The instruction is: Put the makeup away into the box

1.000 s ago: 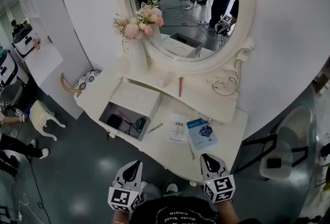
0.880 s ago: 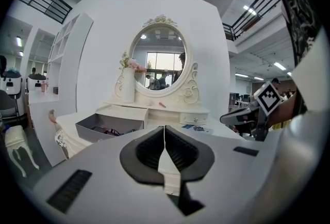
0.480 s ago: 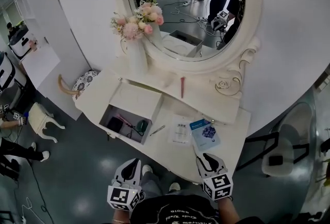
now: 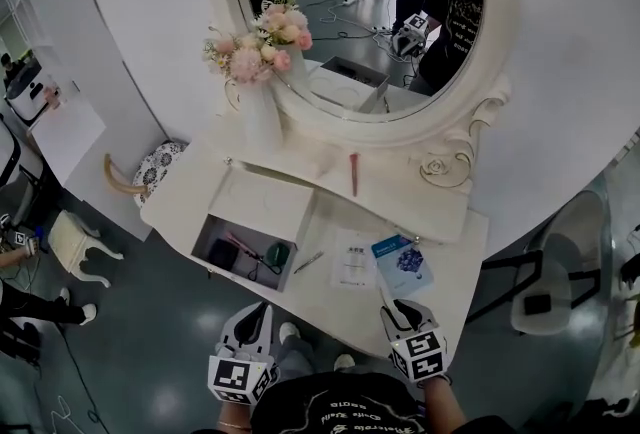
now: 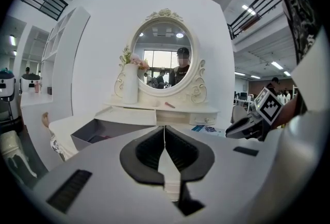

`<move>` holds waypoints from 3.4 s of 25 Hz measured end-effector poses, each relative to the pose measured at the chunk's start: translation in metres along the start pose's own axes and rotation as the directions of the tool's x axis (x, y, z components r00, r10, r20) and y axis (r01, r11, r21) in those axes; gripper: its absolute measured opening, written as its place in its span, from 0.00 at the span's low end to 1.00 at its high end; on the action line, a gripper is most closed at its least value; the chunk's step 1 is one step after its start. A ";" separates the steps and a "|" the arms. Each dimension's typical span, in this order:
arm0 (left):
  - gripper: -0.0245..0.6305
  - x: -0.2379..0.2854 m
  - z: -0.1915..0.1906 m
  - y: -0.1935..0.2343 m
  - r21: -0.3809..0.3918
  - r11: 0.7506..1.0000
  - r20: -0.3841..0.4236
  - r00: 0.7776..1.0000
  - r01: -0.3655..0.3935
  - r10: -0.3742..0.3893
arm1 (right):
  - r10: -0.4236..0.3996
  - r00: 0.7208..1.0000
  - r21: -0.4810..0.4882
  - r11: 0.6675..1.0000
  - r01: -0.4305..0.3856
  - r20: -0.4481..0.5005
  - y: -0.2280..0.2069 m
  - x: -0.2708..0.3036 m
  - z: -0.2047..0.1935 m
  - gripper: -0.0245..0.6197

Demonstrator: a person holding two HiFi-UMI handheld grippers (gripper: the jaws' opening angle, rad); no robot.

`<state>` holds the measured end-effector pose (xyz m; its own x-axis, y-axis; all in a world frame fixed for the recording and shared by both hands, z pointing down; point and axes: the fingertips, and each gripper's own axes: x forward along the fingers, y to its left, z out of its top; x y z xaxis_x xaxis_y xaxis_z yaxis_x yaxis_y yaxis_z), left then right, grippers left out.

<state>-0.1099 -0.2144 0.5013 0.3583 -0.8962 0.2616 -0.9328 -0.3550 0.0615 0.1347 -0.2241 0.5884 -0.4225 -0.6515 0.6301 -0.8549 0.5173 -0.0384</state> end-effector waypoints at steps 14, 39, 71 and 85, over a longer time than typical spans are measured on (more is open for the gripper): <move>0.07 0.018 0.008 0.026 -0.005 1.000 -0.009 1.000 -0.009 0.009 | -0.007 0.988 -0.028 1.000 0.003 -0.155 -0.004 0.028 -0.019 0.21; 0.07 0.022 0.005 0.026 0.006 1.000 -0.025 1.000 0.000 0.000 | 0.001 0.974 -0.049 0.999 -0.012 -0.227 -0.006 0.032 -0.036 0.17; 0.07 0.025 -0.014 0.041 -0.024 1.000 -0.044 0.999 -0.016 0.015 | -0.014 0.978 -0.083 0.997 -0.004 -0.210 -0.007 0.030 -0.013 0.07; 0.07 0.034 -0.009 0.067 -0.027 1.000 -0.050 0.999 -0.008 0.007 | 0.008 0.989 -0.106 0.994 -0.024 -0.145 0.007 0.044 0.042 0.07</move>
<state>-0.1600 -0.2664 0.5228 0.3496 -0.8841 0.3103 -0.9364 -0.3402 0.0857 0.0975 -0.2721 0.5835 -0.3812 -0.5598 0.7357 -0.8082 0.5882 0.0289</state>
